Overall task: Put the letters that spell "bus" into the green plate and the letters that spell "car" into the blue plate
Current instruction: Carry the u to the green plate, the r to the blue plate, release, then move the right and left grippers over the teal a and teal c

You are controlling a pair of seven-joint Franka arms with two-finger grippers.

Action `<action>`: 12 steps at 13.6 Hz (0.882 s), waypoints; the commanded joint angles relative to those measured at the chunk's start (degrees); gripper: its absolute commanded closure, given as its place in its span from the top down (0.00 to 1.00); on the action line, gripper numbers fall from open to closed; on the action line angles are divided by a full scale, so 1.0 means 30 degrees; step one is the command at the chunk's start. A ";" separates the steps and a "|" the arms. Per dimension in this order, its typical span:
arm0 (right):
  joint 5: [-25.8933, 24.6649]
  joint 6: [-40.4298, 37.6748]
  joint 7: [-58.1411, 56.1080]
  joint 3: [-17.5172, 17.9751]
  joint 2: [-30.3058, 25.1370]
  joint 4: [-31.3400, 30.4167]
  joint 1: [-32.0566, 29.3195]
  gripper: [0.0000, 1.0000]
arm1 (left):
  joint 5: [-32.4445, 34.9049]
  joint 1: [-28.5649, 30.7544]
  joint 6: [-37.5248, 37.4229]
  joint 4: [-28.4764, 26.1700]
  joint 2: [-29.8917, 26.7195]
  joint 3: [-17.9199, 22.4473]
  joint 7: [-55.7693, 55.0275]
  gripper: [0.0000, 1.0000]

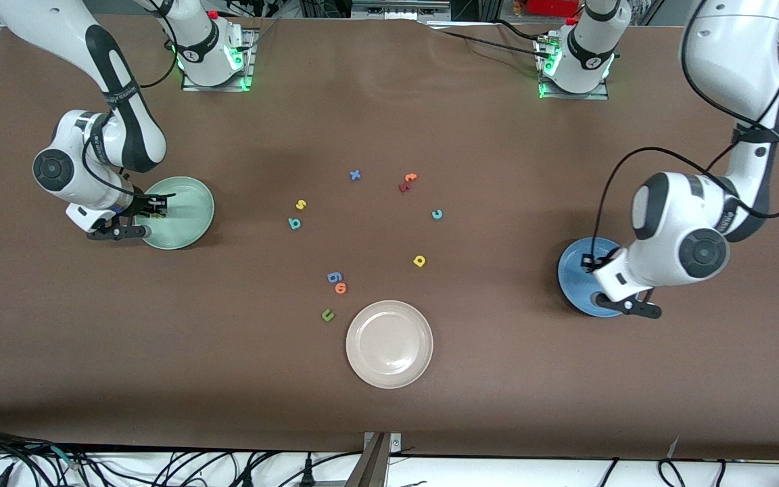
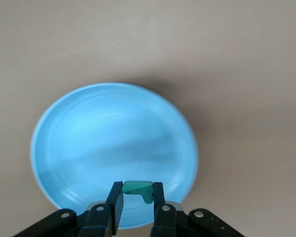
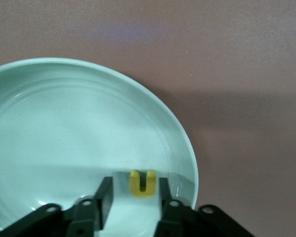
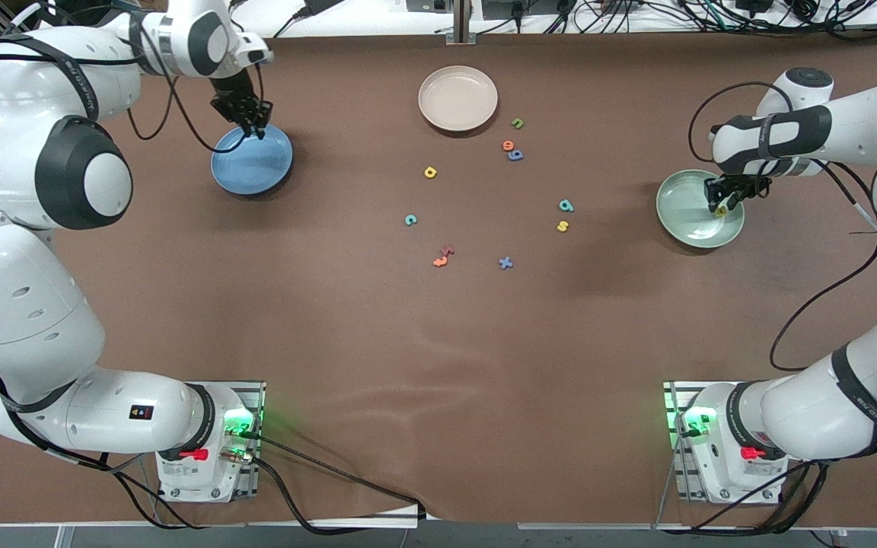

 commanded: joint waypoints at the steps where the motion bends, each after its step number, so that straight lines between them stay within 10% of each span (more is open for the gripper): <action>1: 0.0097 -0.0452 -0.0055 0.0178 -0.0889 0.0041 -0.0003 0.99 | 0.0413 0.0267 0.0446 0.0315 0.0546 -0.0254 0.0694 0.29; 2: 0.0097 -0.1587 0.0847 0.0441 -0.1531 0.0157 0.0113 0.99 | 0.0442 0.0238 0.0592 0.0316 0.0722 -0.0254 0.0694 0.45; 3: 0.0097 -0.2642 0.2277 0.1226 -0.2263 0.0303 0.0172 0.99 | 0.0443 0.0180 0.0971 0.0287 0.0811 -0.0254 0.0723 0.88; 4: 0.0097 -0.3349 0.3945 0.2365 -0.2821 0.0565 0.0173 0.98 | 0.0443 0.0092 0.0974 0.0286 0.0725 -0.0254 0.0694 1.00; 8: 0.0097 -0.4674 1.1707 0.6558 -0.2479 0.2818 0.0260 0.98 | 0.0151 -0.0141 0.0158 0.0257 0.0111 -0.0459 -0.0064 1.00; 12: 0.0068 -0.4381 1.7424 0.8059 0.0006 0.5218 0.1106 0.98 | 0.0149 -0.0700 -0.0667 -0.0737 -0.0564 -0.2795 -0.5152 1.00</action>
